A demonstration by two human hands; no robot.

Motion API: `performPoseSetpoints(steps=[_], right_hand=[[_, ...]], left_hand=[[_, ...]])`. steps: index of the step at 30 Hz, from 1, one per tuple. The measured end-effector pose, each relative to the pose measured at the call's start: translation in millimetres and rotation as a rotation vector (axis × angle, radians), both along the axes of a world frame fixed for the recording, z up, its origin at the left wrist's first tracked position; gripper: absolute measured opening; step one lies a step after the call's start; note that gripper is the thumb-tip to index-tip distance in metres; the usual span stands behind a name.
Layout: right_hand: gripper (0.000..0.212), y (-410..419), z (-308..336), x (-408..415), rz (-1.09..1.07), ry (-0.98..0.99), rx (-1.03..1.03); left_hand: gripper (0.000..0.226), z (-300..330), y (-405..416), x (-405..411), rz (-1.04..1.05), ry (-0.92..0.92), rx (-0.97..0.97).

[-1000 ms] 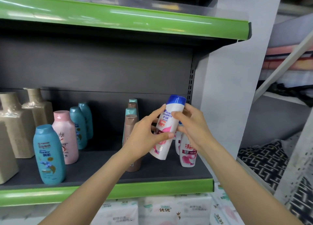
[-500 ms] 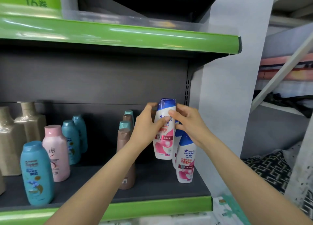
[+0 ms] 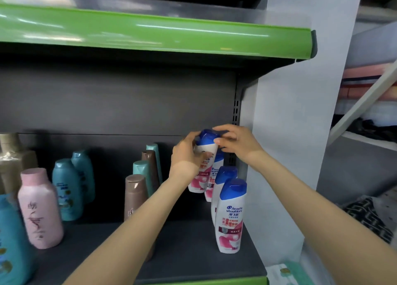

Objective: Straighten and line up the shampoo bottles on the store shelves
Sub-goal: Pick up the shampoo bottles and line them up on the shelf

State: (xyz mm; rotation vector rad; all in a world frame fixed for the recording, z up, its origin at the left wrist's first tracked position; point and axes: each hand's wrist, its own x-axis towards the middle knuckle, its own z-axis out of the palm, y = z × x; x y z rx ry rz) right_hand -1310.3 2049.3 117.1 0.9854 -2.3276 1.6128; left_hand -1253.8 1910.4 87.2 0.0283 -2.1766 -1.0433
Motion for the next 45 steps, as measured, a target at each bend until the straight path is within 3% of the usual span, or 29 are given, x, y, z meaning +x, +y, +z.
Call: performPoseSetpoints(steps=[9, 16, 22, 27, 39, 45], right_hand=[[0.024, 4.9, -32.4, -39.3, 0.052, -0.127, -0.02], [0.024, 10.1, -51.7, -50.8, 0.02, -0.089, 0.009], [0.023, 12.0, -61.4, -51.3, 0.004, -0.09, 0.035], [0.022, 15.3, -65.0, -50.2, 0.008, -0.211, 0.0], [0.024, 21.5, -63.9, -55.3, 0.005, -0.225, 0.005], [0.013, 27.0, -51.2, -66.2, -0.048, -0.215, -0.047]], left_hand=[[0.045, -25.9, -3.6, -36.9, -0.083, -0.107, 0.051], [0.04, -36.5, -5.4, -49.4, -0.145, -0.192, 0.058], [0.038, -52.4, -5.6, -59.7, -0.159, -0.24, 0.174], [0.038, -58.6, -3.8, -63.6, -0.172, -0.276, 0.18], [0.034, -54.1, -4.0, -63.0, -0.188, -0.298, 0.117], [0.02, -39.5, -11.7, -69.5, -0.094, -0.202, 0.278]])
